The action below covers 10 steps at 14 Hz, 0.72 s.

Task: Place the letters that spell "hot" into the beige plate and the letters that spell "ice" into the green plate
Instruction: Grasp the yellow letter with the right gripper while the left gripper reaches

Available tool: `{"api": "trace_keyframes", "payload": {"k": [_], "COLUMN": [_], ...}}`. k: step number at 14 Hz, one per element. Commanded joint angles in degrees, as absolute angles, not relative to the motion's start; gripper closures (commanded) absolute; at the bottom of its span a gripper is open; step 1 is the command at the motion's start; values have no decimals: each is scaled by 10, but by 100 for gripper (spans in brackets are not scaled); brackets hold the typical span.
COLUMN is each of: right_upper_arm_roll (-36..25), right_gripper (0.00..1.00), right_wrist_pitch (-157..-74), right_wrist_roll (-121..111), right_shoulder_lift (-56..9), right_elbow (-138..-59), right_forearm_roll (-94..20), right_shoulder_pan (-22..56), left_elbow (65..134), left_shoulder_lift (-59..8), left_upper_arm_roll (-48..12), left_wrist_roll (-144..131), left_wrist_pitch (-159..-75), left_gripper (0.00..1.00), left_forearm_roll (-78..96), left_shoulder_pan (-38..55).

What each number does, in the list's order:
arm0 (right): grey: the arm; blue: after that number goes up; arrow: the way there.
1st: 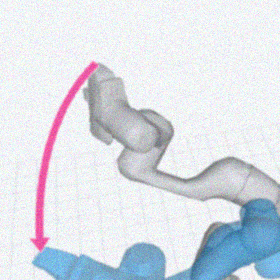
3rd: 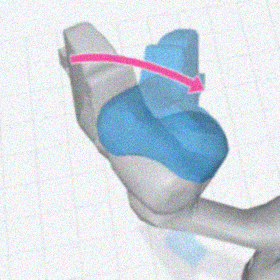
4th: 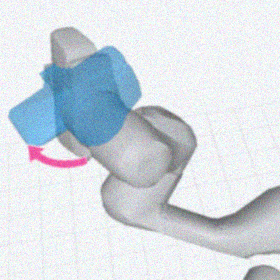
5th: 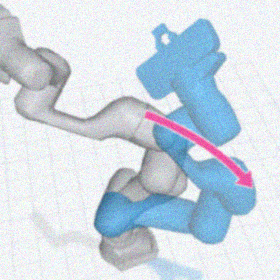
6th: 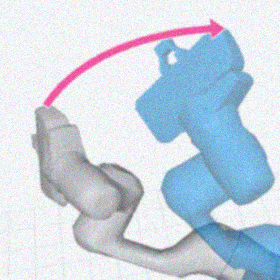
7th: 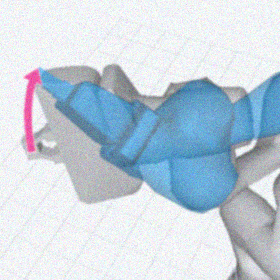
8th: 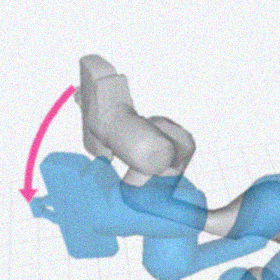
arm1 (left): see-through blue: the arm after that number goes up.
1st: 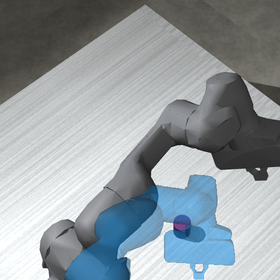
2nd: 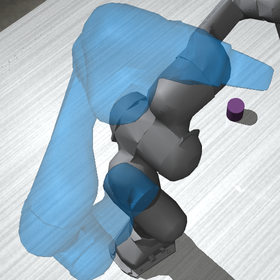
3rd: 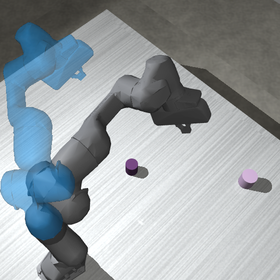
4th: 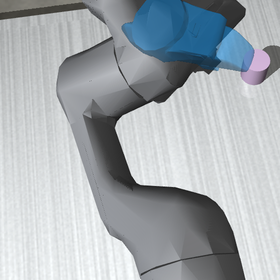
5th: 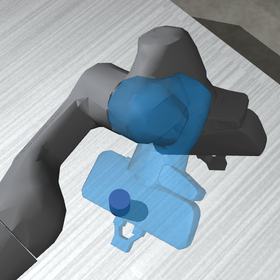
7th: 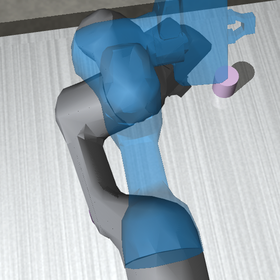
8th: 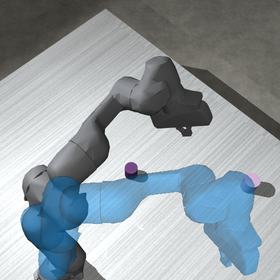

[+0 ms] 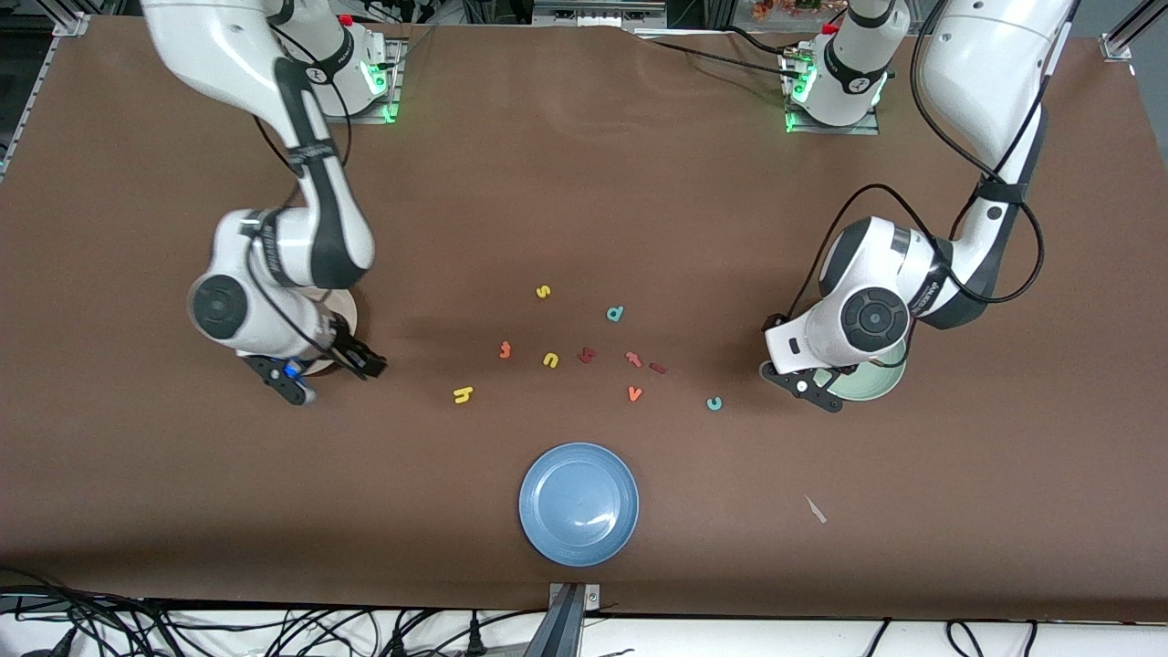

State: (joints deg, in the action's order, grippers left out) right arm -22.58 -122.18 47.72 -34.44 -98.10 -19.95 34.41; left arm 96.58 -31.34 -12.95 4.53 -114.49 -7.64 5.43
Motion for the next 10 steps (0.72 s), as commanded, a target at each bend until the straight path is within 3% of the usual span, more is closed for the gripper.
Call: {"api": "trace_keyframes", "payload": {"k": [1,4,10], "right_upper_arm_roll": [-220,-193,-147], "right_gripper": [0,0,0], "right_wrist_pitch": [-1223,-1286,-1363], "right_wrist_roll": [598,666,744], "right_shoulder_lift": [-425,-432,-454], "right_elbow": [-886,-877,-876], "right_forearm_roll": [-240,-250,-249], "right_shoulder_pan": [353,353,357], "left_elbow": [930,920,801], "left_shoulder_lift": [-316,-325,-408], "left_upper_arm_roll": [-136,-136,-131], "left_wrist_roll": [-16,-42,-43], "left_wrist_pitch": [-1118,-1119,-1124], "left_gripper": [2,2,6], "left_forearm_roll": [-27,-21,-26], "left_shoulder_pan": [58,71,130]}}
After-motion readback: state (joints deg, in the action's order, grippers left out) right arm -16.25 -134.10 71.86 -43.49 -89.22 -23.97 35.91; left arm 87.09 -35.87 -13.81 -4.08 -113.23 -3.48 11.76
